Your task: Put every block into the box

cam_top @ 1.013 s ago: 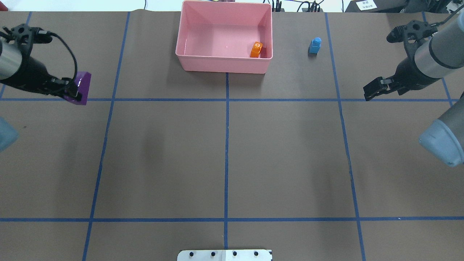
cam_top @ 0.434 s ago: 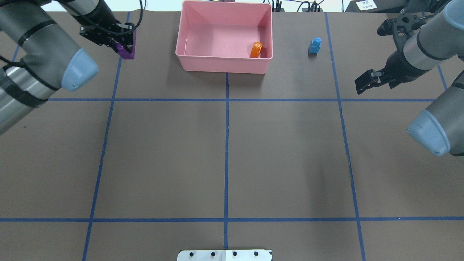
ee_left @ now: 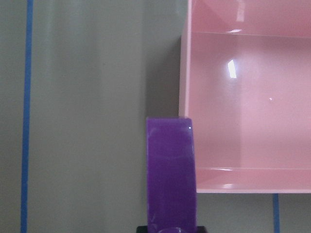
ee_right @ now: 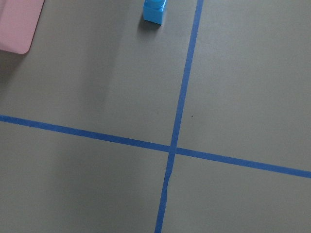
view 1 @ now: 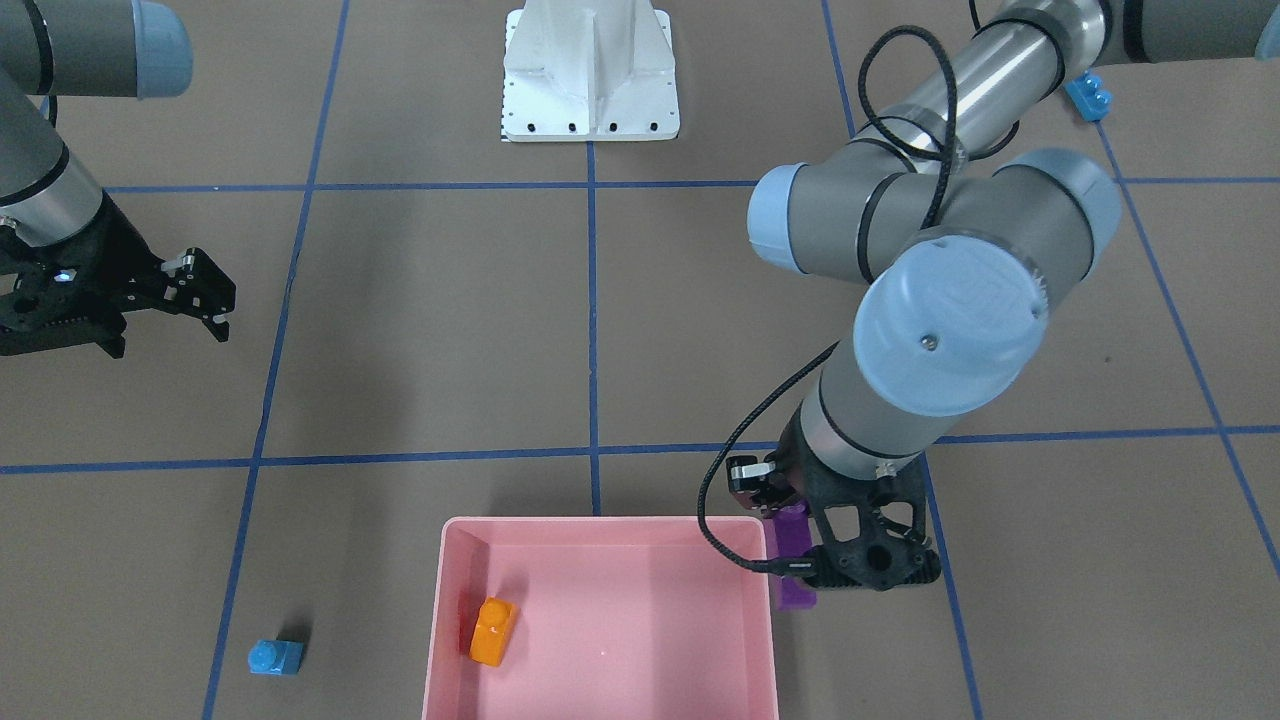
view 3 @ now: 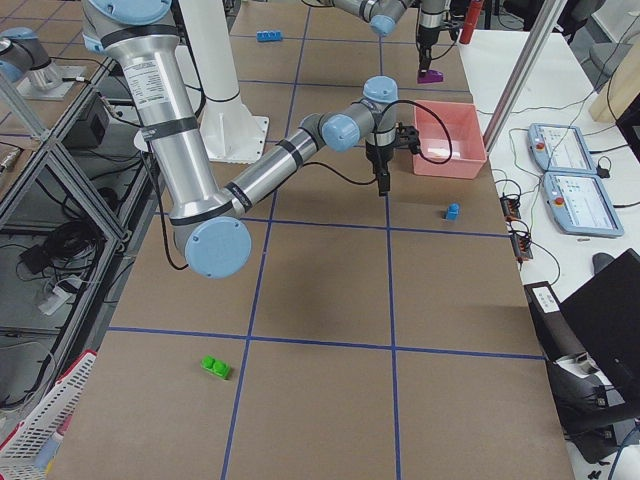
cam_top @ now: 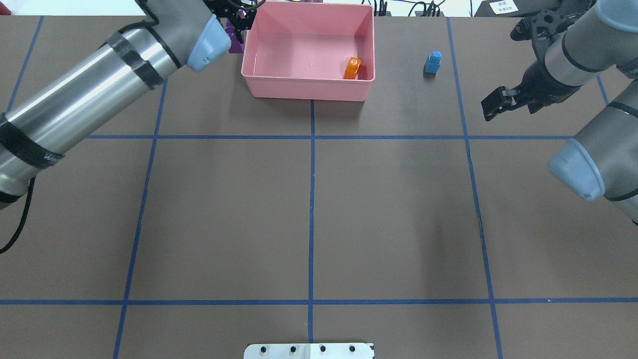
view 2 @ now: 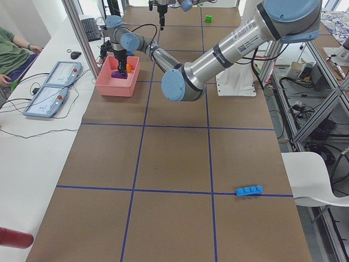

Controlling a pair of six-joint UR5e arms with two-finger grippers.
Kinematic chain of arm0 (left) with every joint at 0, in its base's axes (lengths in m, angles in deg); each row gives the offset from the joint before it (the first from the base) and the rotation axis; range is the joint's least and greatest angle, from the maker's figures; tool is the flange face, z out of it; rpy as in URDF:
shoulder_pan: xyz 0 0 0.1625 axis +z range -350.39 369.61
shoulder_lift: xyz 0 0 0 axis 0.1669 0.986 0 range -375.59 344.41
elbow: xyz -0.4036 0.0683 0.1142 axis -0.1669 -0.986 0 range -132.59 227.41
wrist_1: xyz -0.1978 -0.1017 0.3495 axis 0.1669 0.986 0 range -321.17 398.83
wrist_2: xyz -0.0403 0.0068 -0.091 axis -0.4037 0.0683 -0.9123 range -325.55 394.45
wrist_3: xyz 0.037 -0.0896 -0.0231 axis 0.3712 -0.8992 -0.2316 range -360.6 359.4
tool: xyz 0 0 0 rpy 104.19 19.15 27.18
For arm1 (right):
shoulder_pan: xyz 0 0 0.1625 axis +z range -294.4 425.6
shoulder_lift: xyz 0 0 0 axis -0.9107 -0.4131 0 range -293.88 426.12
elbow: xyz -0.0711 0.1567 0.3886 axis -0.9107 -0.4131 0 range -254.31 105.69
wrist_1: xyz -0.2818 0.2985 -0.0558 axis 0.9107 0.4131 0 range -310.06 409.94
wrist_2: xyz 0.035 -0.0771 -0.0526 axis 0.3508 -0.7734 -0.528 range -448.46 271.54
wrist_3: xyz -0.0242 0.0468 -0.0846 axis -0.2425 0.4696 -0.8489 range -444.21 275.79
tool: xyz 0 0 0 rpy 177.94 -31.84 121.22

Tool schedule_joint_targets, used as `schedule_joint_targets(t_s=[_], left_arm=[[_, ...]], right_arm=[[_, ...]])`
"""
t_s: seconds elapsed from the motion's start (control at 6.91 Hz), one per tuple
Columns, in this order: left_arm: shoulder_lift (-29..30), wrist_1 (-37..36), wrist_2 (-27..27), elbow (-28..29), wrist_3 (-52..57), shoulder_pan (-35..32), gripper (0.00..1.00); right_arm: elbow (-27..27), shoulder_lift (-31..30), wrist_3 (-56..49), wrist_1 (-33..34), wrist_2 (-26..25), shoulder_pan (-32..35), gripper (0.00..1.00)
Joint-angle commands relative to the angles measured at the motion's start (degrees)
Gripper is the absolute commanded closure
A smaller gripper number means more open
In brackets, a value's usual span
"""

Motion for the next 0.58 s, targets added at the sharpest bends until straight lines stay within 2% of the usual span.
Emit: schedule_joint_targets(t_s=[0.0, 0.14, 0.29, 0.43], left_arm=[[7.8, 10.1, 4.3, 16.4, -1.2, 2.7, 1.0], [9.5, 13.7, 6.7, 20.6, -2.3, 4.0, 0.92], [10.3, 13.8, 6.8, 21.3, -2.2, 4.5, 0.51], [10.5, 13.8, 6.8, 21.3, -2.2, 4.7, 0.02]], right_arm=[[-1.2, 0.7, 0.0, 0.0, 0.0, 0.1, 0.0], [-1.4, 0.9, 0.0, 0.0, 0.0, 0.1, 0.0], [-1.9, 1.2, -0.1, 0.0, 0.0, 0.1, 0.0], [-2.5, 1.6, -0.1, 0.0, 0.0, 0.1, 0.0]])
